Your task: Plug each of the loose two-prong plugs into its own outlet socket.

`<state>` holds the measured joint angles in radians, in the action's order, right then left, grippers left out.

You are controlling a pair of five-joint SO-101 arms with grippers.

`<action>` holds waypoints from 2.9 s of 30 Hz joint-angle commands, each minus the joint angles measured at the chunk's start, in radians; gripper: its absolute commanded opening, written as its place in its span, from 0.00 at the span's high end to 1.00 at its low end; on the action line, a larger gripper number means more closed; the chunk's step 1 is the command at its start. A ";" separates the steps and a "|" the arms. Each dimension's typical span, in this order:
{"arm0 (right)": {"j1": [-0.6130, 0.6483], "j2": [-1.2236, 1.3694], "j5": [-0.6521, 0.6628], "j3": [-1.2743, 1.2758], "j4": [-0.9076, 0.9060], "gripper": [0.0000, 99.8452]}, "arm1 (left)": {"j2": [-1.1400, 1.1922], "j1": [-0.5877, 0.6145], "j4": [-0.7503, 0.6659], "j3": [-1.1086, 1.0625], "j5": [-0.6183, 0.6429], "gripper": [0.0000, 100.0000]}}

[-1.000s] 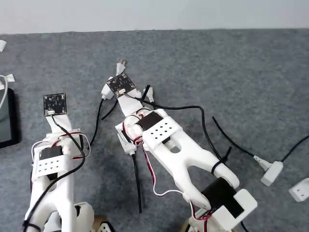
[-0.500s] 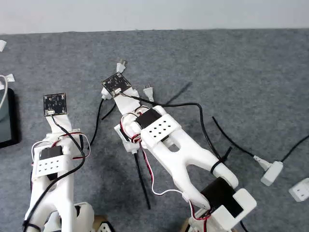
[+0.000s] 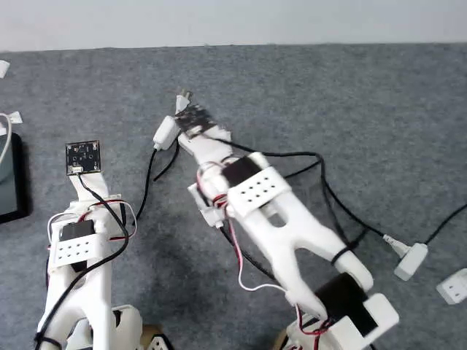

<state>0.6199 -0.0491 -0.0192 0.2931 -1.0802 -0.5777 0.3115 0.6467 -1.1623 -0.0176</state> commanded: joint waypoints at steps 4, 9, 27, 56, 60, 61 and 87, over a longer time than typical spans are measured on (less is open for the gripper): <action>-0.053 -0.033 -0.072 0.021 0.047 0.99 | -0.028 0.005 -0.028 0.047 -0.021 0.98; -0.054 0.047 -0.072 0.035 0.107 0.99 | -0.028 0.005 -0.028 0.047 -0.023 0.98; -0.104 0.113 -0.055 0.037 0.150 0.99 | -0.028 0.005 -0.028 0.041 -0.025 0.98; 0.045 0.185 -0.032 0.074 0.185 0.99 | -0.031 0.005 -0.029 0.038 -0.025 0.98; 0.074 0.183 -0.032 0.074 0.182 0.99 | -0.032 0.005 -0.029 0.038 -0.025 0.98; 0.081 0.183 -0.032 0.074 0.182 0.99 | -0.032 0.005 -0.029 0.038 -0.025 0.98; 0.266 0.220 0.523 -0.018 -0.107 0.73 | -0.034 0.011 -0.029 0.042 -0.025 0.98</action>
<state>0.8500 0.1596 0.5209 0.3514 -1.1738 -0.5777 0.3176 0.6467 -1.1623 -0.0192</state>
